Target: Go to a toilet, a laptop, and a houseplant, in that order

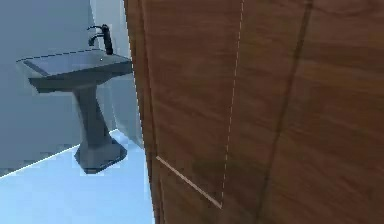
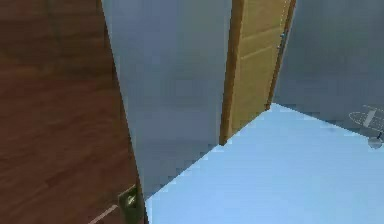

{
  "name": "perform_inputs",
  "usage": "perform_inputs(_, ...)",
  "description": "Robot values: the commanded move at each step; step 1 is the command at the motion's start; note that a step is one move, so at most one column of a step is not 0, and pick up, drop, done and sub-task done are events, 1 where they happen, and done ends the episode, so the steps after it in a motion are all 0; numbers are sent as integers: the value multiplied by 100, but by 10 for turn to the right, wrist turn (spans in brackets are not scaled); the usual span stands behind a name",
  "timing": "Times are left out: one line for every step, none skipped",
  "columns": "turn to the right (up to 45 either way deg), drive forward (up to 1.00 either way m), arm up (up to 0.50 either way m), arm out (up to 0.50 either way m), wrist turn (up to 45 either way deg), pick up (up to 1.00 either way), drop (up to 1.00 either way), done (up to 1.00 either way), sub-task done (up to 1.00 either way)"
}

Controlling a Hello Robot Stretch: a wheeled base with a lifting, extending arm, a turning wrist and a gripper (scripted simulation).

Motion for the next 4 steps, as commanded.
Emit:
perform_inputs(-450,0,0,0,0,0,0,0,0)
perform_inputs(-450,0,0,0,0,0,0,0,0)
perform_inputs(-450,0,0,0,0,0,0,0,0)
perform_inputs(0,30,0,0,0,0,0,0,0)
